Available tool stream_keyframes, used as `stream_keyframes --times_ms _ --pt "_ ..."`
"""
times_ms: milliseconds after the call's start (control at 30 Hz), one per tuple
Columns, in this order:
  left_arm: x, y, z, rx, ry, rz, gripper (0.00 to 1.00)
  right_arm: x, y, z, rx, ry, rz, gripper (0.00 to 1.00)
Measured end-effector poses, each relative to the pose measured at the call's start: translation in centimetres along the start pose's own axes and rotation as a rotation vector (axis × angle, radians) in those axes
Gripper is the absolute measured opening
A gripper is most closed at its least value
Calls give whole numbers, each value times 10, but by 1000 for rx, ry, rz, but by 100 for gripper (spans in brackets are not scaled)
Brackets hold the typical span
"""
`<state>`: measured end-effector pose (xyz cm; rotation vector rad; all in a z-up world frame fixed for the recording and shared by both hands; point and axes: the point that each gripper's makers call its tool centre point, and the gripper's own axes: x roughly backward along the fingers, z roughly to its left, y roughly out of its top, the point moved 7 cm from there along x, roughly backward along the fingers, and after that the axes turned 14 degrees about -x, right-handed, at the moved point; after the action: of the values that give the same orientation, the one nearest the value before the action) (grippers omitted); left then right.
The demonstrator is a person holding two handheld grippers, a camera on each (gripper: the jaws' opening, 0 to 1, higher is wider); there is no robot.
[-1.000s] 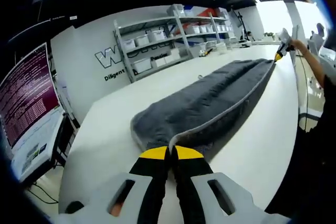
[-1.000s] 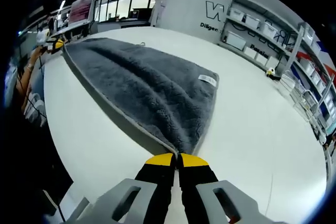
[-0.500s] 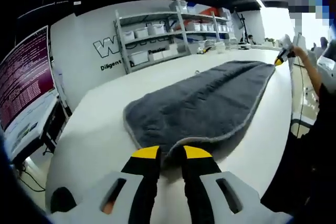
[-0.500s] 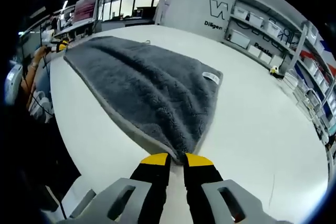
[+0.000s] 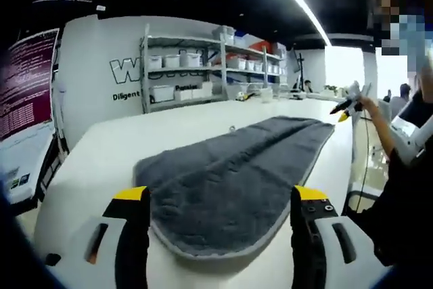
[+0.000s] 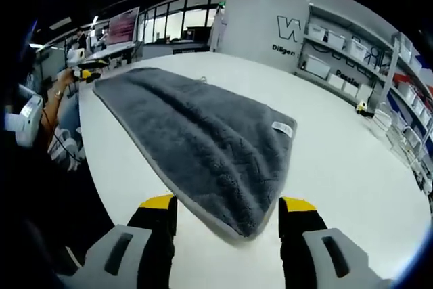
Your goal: Open the folded towel by lifting each exposed corner and separating the folded layers until the towel lies flat within the target outline without major curled edges
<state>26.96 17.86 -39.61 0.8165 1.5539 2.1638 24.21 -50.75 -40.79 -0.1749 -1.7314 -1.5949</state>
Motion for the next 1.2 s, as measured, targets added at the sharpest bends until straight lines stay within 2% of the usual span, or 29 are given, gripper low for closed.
stream_keyframes --times_ms 100,167,267,333,367,567,633,700,767,867,933,1033,1200 --pt "-12 4 4 27 11 -19 92 -6 9 0 -52 13 -34 87" --pt "-20 4 8 38 19 -21 95 -10 12 -1 -63 10 -39 94" --pt "-33 1 19 66 46 -11 99 -18 15 -7 -51 -50 -29 99" --pt "-38 3 28 67 87 -44 99 -22 18 -11 -55 -51 -35 99" --pt "-41 7 37 63 138 -87 99 -25 21 -13 -79 -42 -50 99" --pt "-53 12 58 143 136 -114 99 -41 35 -20 -93 -42 -55 99" --pt "-58 11 64 123 146 -73 99 -45 42 -21 -98 -34 -60 99" --pt "-64 9 73 52 149 12 99 -51 53 -22 -114 -19 -80 98" --pt "-71 12 79 13 161 51 99 -56 63 -24 -117 -15 -85 96" --pt "-83 18 87 23 150 45 99 -65 77 -26 -116 -17 -95 91" --pt "-93 22 93 33 140 45 95 -71 86 -28 -116 -20 -92 88" --pt "-108 21 103 15 106 122 87 -79 97 -30 -111 -30 -87 86" --pt "-128 24 116 11 93 119 75 -93 117 -31 -113 -19 -103 77"
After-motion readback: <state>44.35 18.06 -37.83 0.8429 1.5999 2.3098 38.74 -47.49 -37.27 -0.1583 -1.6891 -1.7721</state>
